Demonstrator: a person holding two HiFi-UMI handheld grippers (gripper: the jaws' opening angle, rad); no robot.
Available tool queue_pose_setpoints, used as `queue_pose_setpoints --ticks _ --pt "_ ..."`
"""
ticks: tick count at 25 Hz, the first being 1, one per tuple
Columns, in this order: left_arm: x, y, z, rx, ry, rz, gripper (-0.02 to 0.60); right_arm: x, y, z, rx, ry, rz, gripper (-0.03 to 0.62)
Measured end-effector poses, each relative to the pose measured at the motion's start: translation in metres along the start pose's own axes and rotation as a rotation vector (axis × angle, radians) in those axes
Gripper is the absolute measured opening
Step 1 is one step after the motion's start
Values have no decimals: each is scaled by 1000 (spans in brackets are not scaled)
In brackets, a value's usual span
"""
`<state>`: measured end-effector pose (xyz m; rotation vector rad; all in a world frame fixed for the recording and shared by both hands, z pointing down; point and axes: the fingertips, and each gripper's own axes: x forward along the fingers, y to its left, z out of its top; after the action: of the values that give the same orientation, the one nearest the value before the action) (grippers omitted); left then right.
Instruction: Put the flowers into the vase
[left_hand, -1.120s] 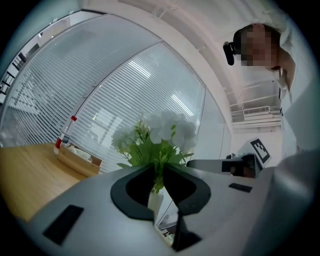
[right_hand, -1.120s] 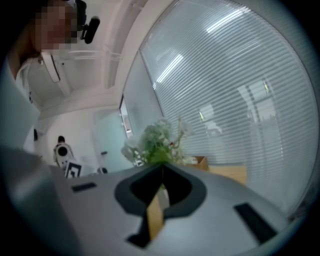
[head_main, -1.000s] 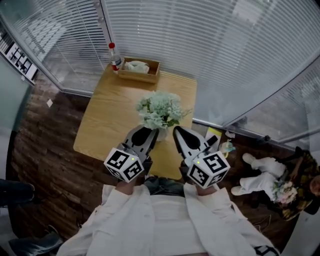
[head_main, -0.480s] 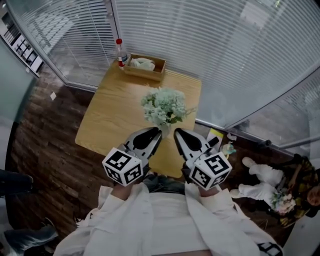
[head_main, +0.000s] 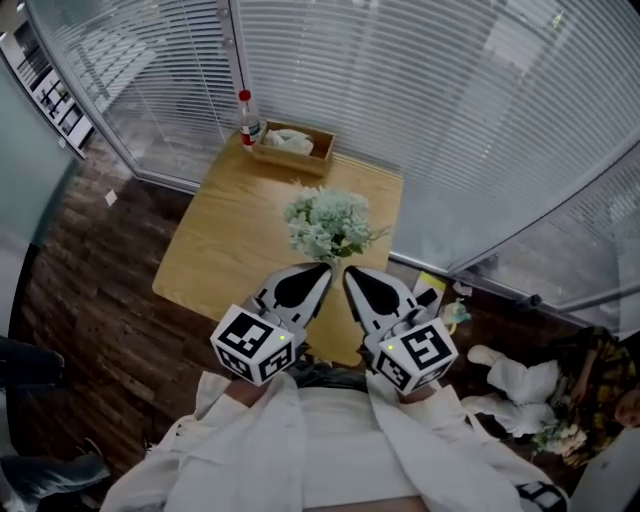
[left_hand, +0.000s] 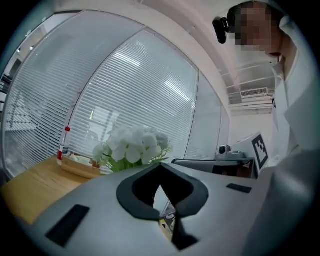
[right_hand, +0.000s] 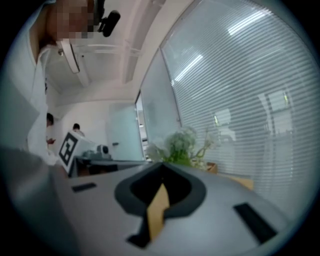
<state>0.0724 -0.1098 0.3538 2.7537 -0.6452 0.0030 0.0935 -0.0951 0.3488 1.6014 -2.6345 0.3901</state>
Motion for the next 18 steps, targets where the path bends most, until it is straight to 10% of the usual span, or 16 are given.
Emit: queue_pose_setpoints --ticks 18 --pt "-9 2 -4 -1 14 45 9 6 12 -11 0 55 30 14"
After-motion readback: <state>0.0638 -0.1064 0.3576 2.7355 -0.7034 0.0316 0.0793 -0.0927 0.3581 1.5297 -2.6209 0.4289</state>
